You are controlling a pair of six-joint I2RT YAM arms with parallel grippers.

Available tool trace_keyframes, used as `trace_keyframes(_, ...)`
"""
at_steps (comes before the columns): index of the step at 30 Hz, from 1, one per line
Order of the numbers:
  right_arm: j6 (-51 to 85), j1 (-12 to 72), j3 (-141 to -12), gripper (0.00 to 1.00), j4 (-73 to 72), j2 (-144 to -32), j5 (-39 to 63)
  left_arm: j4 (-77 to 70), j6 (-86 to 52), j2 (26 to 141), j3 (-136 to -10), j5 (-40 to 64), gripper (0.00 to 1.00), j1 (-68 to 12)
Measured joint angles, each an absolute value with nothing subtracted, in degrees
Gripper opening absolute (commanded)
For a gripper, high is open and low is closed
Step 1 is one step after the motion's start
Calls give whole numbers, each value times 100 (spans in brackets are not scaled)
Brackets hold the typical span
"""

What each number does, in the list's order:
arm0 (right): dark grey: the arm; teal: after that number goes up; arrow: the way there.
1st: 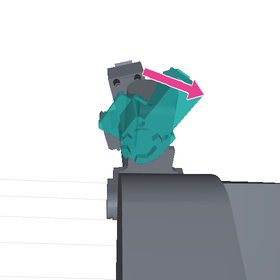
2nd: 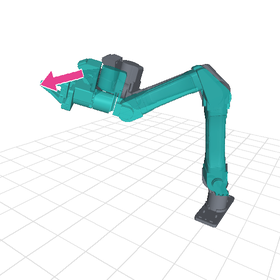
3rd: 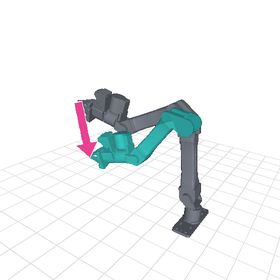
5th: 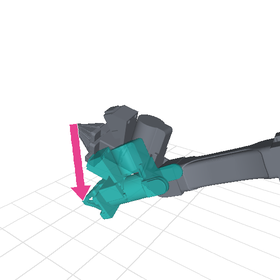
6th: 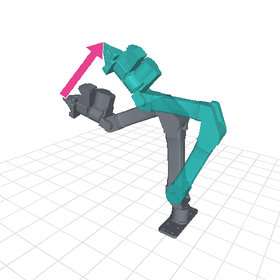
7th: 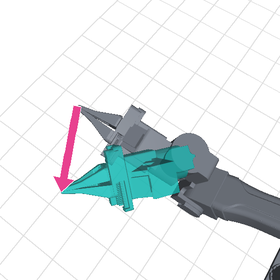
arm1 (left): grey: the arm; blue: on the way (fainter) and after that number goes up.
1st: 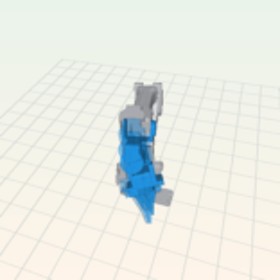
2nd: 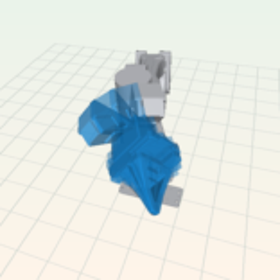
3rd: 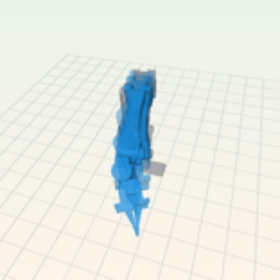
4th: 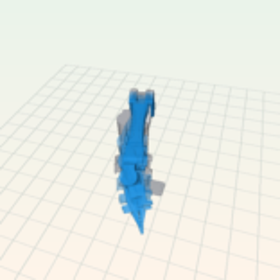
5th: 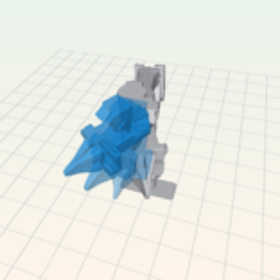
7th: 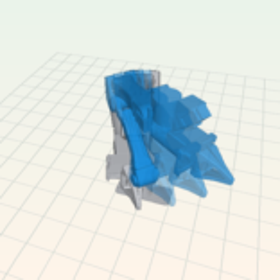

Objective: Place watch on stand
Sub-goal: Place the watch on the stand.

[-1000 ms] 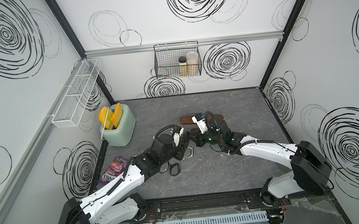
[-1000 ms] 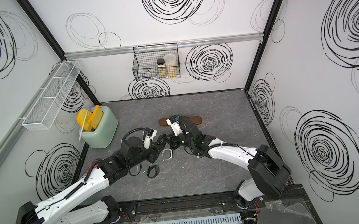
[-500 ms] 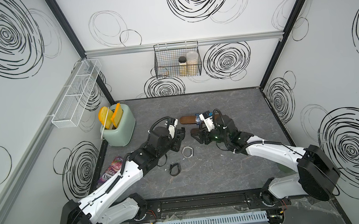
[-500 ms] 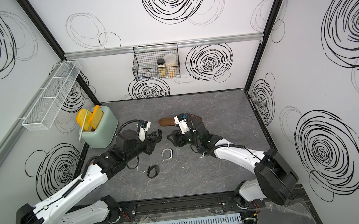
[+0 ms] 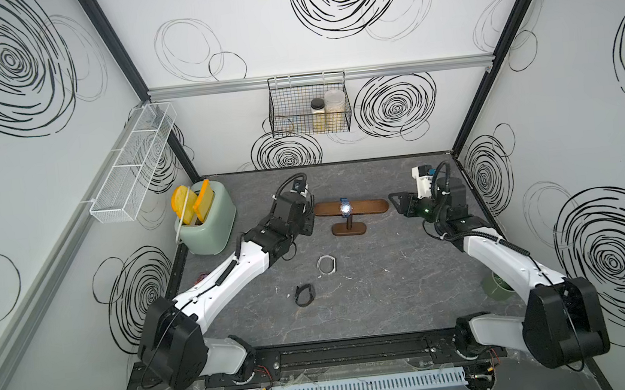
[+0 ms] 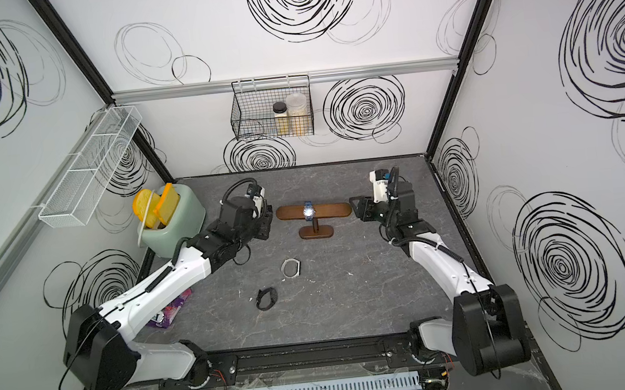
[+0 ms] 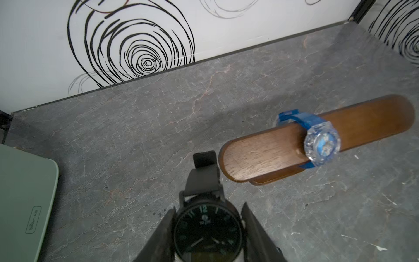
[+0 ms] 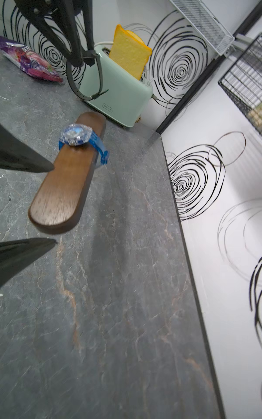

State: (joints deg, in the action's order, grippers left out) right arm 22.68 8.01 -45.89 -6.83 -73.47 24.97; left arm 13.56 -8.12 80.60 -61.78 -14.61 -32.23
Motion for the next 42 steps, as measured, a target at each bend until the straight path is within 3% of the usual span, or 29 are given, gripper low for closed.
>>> trace_keyframes(4, 2255, 434, -4589, 45, -683, -7784, 3028, 1356, -777, 8348, -6261, -1540, 31, -3212)
trace_keyframes(13, 2285, 432, -4525, 44, -1085, -7902, 3568, 1319, -744, 8643, -6488, -1592, 32, -3208)
trace_keyframes(42, 2265, 661, -4421, 40, -1337, -8228, 3712, 1144, -819, 9052, -6659, -1505, 32, -3413)
